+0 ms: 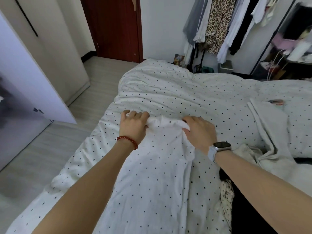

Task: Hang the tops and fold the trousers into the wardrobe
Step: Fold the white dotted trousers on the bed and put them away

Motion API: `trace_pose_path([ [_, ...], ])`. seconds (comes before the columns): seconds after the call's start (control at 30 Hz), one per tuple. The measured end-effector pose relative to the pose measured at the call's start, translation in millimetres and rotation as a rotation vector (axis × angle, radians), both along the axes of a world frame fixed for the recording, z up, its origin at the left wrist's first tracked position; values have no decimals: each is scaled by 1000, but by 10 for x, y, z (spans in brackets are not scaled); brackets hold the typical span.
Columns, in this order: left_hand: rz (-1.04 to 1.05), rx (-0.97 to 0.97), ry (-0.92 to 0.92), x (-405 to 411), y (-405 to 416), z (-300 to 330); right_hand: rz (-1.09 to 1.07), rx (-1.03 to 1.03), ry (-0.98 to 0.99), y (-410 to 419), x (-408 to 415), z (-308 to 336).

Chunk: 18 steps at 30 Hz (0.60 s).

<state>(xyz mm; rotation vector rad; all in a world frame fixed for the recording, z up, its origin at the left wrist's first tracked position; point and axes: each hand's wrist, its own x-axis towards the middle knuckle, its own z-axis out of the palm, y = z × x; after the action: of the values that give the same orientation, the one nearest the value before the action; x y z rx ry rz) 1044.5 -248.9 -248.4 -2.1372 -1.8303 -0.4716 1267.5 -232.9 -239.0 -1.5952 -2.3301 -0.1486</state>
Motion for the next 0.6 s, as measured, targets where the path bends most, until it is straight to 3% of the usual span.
trace_pose_path([
  [0.1, -26, -11, 79, 4, -23, -171, 84, 81, -48, -93, 7, -166],
  [0.23, -110, -104, 147, -84, -401, -652, 189, -11, -93, -566, 25, -685],
  [0.4, -152, -160, 88, -278, -969, -1153, 271, -201, -139, -1113, 40, -1141],
  [0.47, -159, -414, 111, -328, -1208, -1331, 323, -295, -195, -1283, 82, -1369],
  [0.53, -136, -806, 146, -372, -1423, -1457, 357, -383, -286, -1426, 178, -1566],
  [0.6, -69, -997, 128, -404, -1586, -1552, 376, -404, -340, -1523, 275, -1681],
])
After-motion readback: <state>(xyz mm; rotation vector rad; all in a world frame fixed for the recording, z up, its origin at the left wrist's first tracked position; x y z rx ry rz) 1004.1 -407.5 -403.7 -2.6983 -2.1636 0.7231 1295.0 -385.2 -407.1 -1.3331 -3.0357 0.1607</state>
